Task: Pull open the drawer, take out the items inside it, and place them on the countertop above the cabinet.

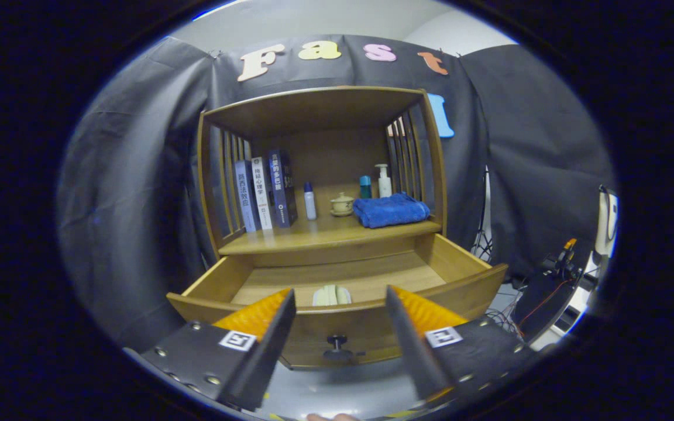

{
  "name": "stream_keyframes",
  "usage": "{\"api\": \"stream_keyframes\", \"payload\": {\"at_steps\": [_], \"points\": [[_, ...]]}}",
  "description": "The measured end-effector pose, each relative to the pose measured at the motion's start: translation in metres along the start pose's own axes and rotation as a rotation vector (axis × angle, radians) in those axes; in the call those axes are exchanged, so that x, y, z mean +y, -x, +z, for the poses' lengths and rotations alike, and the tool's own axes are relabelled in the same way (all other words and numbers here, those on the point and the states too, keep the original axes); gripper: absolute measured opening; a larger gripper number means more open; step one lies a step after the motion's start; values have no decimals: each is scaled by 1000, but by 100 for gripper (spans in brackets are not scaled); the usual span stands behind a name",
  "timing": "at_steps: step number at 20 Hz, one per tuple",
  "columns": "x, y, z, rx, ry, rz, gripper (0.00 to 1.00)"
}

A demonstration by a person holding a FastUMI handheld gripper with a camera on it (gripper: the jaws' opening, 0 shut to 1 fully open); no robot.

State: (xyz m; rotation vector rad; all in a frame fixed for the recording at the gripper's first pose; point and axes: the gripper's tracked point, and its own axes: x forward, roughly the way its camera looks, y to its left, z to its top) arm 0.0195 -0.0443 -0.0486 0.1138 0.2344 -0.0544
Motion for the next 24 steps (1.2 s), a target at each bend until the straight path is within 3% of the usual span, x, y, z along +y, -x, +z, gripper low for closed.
{"api": "stream_keyframes", "payload": {"at_steps": [1,7,13,17,23,24], "points": [[3,-1,8,-3,-3,3,99],[26,-25,37,18,28,41,99],[37,-83,33,116,150,91,100],[43,-128,6,241,201,165,100],[42,-169,-63,520,173,172,100],[39,-172,-75,571,159,140,100]]}}
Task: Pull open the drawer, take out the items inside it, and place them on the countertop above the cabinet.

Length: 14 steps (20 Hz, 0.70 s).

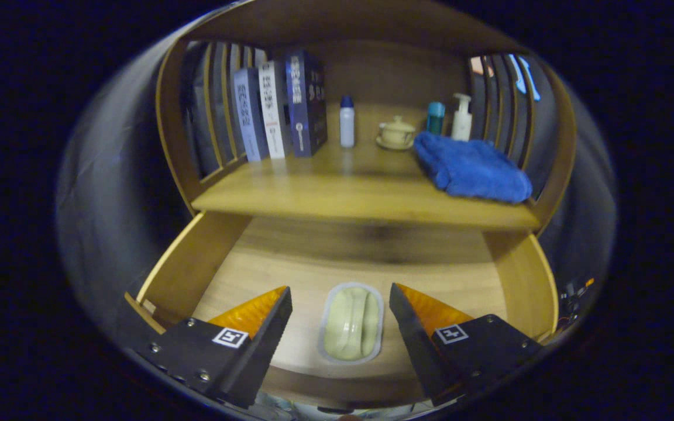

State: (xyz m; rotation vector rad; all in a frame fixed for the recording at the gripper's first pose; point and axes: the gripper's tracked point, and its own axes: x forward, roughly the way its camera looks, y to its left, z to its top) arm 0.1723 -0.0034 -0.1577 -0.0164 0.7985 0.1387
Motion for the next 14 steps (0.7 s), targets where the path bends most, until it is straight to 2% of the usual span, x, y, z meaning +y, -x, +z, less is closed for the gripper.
{"api": "stream_keyframes", "payload": {"at_steps": [2,4,7,10,14], "points": [[-7,-15,-12,53,20,-40,100],[-6,-22,-28,116,37,-38,87],[-1,-20,-35,151,-105,-14,15],[10,-2,-25,96,-158,80,15],[12,31,8,-50,-61,132,15]]}}
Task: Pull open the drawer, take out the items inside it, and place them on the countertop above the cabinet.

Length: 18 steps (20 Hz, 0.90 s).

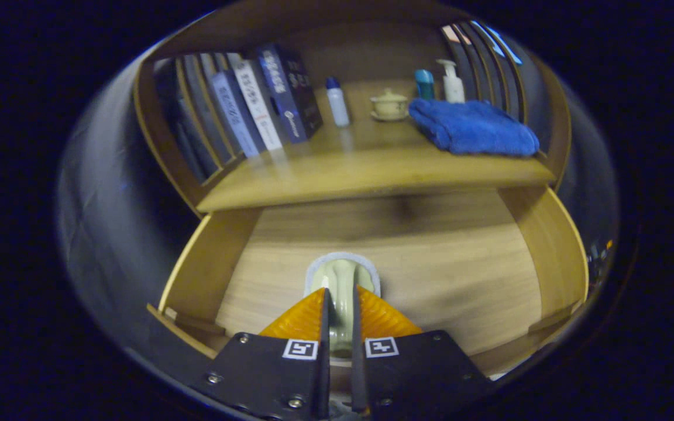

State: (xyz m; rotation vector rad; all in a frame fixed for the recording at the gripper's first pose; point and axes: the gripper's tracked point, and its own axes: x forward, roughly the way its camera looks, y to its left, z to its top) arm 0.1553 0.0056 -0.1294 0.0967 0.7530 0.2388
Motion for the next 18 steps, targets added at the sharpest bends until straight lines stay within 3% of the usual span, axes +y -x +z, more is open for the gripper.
{"api": "stream_keyframes", "payload": {"at_steps": [8,12,15,18], "points": [[24,106,100,-382,73,31,15],[24,152,153,-577,100,-20,15],[25,172,186,-703,126,-65,15],[23,158,197,-697,96,-78,15]]}}
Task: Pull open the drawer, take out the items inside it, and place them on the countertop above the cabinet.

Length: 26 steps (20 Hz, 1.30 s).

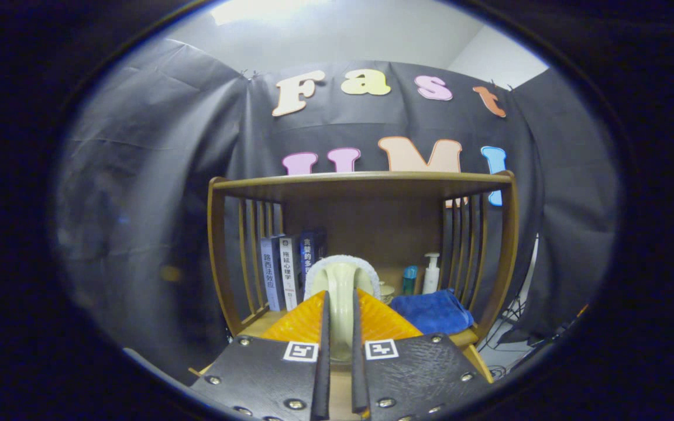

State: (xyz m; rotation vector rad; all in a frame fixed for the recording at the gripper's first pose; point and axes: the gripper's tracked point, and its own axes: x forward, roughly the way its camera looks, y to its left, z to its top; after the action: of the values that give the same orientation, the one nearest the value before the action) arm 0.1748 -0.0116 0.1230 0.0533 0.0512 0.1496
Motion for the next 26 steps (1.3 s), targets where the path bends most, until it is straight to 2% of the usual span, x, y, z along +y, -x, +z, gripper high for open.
{"api": "stream_keyframes", "payload": {"at_steps": [8,16,22,26], "points": [[-14,-60,-38,59,41,-78,15],[-28,-102,-107,181,64,-112,15],[-28,-127,-156,297,0,-98,15],[-32,-148,-167,298,-37,-111,15]]}}
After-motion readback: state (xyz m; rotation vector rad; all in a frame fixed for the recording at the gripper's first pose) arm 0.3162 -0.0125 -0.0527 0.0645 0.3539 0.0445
